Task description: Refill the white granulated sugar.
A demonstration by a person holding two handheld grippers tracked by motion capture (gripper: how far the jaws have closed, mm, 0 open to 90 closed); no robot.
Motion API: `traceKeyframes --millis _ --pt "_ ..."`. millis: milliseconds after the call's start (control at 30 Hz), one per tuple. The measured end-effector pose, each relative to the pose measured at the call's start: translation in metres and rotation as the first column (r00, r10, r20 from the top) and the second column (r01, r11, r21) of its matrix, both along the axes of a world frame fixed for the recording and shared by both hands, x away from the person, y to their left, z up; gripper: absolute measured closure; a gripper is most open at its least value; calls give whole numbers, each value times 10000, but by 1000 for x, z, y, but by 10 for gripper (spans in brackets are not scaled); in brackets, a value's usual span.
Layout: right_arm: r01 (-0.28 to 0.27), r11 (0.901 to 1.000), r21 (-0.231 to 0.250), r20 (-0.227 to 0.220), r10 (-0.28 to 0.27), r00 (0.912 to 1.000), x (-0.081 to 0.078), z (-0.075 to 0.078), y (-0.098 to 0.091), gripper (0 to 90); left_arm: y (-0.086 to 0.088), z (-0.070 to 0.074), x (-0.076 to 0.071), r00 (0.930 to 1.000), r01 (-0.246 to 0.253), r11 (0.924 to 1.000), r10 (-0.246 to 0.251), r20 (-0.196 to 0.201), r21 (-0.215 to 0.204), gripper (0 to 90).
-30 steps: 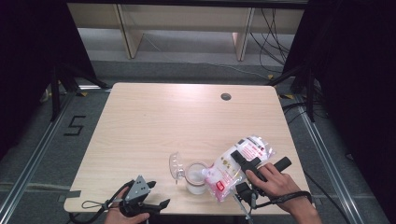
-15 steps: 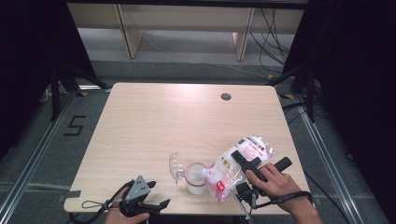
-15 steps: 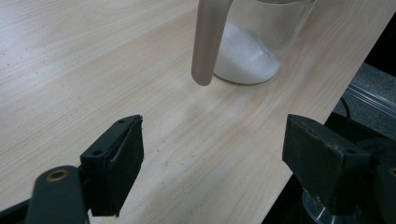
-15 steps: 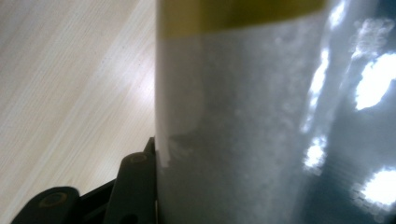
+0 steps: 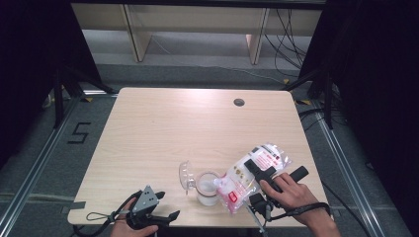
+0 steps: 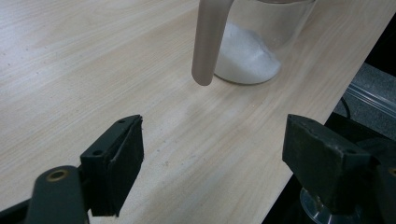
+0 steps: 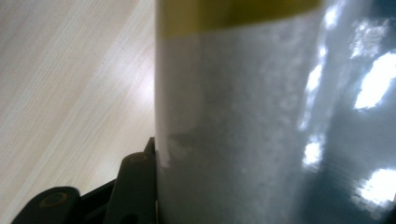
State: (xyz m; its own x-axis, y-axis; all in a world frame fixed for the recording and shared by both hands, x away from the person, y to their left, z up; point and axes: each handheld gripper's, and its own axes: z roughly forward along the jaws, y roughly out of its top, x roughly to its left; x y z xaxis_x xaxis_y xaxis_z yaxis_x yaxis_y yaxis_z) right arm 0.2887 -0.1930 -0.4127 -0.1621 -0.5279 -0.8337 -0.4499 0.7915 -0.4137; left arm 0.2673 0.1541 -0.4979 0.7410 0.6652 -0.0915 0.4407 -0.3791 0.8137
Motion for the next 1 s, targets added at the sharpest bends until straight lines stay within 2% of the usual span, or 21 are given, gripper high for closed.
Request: traceKeyframes --millis 33,100,167,200,267,333,367,400,433,467,500,533,633,667,700,767,800,833,867,900,1000 --pt "8 10000 -6 -11 -8 10000 0 0 0 574 1 0 1 9997 153 9998 -154 165 105 203" --pt "34 10000 -61 15 -34 10000 0 -1 0 574 1 0 1 9997 175 9998 -176 167 46 203" --pt "-27 10000 80 -22 27 10000 1 -1 -1 574 -1 0 0 10000 -53 9999 53 11 -151 203" --pt "-40 9993 374 -169 47 9998 1 -3 -1 574 0 1 0 10000 -9 10000 9 2 51 203" --pt "16 10000 -30 24 -16 10000 0 0 -1 575 0 0 0 9999 79 10000 -79 82 42 203" --pt "-15 10000 -7 2 15 10000 0 0 0 575 1 0 1 9998 150 9998 -152 156 112 203" --pt "-83 9993 373 -181 90 9998 1 -2 0 575 0 0 0 10000 17 10000 -17 0 60 203" --pt "-217 9989 424 -207 226 9995 1 -1 0 575 0 -1 0 10000 10 9999 -10 15 -114 203" --pt "-155 9991 388 -194 163 9997 1 -1 0 575 1 0 1 9998 133 9999 -134 117 36 203" --pt "-97 9995 304 -162 102 9998 1 -1 0 575 0 0 0 9999 77 10000 -77 73 15 203" --pt "96 9999 37 -46 -96 9999 0 0 -1 576 0 0 0 10000 2 10000 -2 15 0 203" --pt "13 10000 -1 -25 -13 10000 0 0 -1 576 1 0 1 9997 171 9998 -174 179 124 203" --pt "245 9981 557 -243 -232 9994 0 -5 -2 576 1 0 1 9997 178 9998 -179 159 65 203" --pt "108 9991 421 -177 -100 9998 0 -4 -2 576 0 -1 0 10000 9 9999 -8 17 -111 203" --pt "8 9995 313 -127 -4 9999 1 -3 -1 577 0 1 0 10000 10 10000 -10 -3 77 203" --pt "82 9999 135 -91 -81 9999 0 -2 -1 577 0 0 0 10000 28 10000 -28 54 -66 203" --pt "48 10000 -56 4 -48 10000 0 -1 0 577 0 -1 1 9995 187 9998 -187 249 -10 203" --pt "111 9996 245 -161 -107 9998 0 -3 -1 578 0 0 1 9997 168 9999 -168 188 2 203" --pt "45 9998 187 -136 -43 9999 0 -2 -1 578 1 0 1 9997 154 9999 -155 180 17 203" --pt "56 9998 186 -113 -54 9999 0 -3 -1 578 0 0 0 10000 7 10000 -7 -16 -70 203" --pt "47 9997 226 -175 -43 9998 1 -3 -1 579 0 0 1 9997 157 9999 -157 177 12 203"
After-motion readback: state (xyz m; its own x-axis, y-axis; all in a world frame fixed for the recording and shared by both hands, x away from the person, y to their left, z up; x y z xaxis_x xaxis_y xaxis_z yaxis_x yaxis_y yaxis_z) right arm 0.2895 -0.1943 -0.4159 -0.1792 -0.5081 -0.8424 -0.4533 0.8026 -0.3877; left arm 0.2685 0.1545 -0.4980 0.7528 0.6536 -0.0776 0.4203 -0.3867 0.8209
